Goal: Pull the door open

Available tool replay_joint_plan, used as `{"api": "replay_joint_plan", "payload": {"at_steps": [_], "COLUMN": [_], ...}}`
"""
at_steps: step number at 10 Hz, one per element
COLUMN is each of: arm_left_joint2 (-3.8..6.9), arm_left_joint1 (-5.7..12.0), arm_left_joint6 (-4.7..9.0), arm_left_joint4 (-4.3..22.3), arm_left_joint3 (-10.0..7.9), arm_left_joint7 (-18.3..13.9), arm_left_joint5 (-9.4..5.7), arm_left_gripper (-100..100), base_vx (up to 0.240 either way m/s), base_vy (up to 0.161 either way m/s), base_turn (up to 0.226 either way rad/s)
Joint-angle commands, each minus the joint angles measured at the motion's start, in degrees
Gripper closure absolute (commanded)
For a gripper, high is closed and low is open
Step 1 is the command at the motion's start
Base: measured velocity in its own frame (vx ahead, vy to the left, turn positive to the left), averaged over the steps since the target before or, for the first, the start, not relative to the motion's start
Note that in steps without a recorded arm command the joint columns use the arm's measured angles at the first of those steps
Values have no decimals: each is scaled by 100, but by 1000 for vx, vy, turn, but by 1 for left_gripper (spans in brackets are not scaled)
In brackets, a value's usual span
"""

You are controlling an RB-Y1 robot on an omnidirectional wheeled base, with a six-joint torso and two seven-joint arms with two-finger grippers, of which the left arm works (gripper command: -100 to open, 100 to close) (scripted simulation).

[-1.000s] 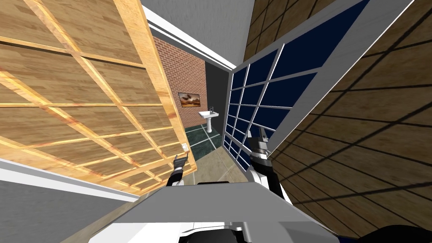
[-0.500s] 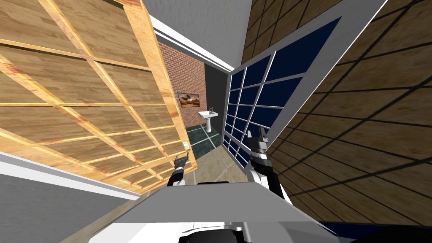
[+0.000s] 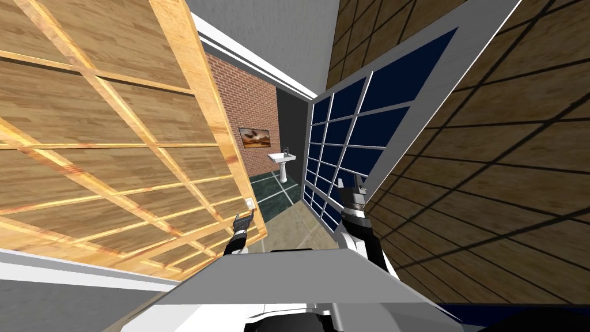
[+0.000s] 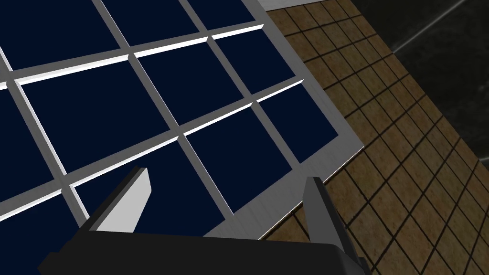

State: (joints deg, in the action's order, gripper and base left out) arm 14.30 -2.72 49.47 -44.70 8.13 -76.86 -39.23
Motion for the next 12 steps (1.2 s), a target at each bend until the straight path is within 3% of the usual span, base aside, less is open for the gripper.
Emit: {"api": "replay_joint_plan", "payload": {"at_steps": [1,4,6,7,8,12], "arm_left_joint2": [158,397,431,393,393,393], "arm_left_joint1": [-114,-201,-213,-218,-218,-218], "arm_left_joint6": [67,154,166,134,134,134], "arm_left_joint4": [27,142,159,108,108,108], "arm_left_joint3": [-35,-89,-97,-91,-91,-91], "arm_left_joint7": [-189,-460,-499,-439,-439,-439], "arm_left_joint5": [-40,-100,-109,-105,-105,-105], "arm_left_gripper": [-100,-100,-100,-100,100,100], "base_vx": [249,205,87,29,-6,-5], "base_vy": [-9,27,16,-6,1,3], "base_turn": [-158,-91,-19,-4,4,-1]}}
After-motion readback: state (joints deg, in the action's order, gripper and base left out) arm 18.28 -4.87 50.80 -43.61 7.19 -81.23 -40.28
